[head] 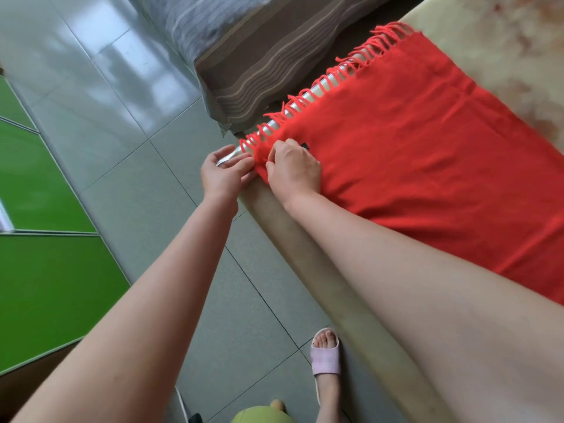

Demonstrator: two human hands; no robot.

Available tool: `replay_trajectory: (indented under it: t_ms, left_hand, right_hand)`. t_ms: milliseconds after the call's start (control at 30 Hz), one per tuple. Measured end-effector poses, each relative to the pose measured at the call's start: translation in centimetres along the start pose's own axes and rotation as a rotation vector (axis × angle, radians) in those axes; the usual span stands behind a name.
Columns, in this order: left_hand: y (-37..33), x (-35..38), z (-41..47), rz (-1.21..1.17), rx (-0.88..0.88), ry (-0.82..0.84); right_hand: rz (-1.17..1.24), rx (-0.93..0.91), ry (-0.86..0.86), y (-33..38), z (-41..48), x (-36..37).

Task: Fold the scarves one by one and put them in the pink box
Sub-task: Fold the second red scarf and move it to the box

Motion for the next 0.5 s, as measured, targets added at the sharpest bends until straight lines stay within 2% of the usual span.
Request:
replay_trajectory:
  t_ms: [133, 267, 500]
  left_hand:
    - [0.0, 0.0, 0.2, -0.020, -0.018, -0.016]
    - [0.0, 0.1, 0.1, -0.017, -0.013, -0.014]
    - [0.3, -0.1, 0.3, 0.045, 0.036, 0.036]
  right_hand:
    - [0.139, -0.100, -0.048, 0.2, -1.0, -0.5]
    - [0.125, -0.194, -0.016, 0.2, -1.8, -0.1]
    - [0.039, -0.132, 0.009, -0.1, -1.4, 0.9]
Point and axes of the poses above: each hand's wrist, its own z-axis towards the middle knuckle, its own x-axis out of the palm, y = z × x, the point moved 5 cm from there along z, towards the middle knuckle, and after that the axes turned 4 degrees about -x, right-handed, at the moved point
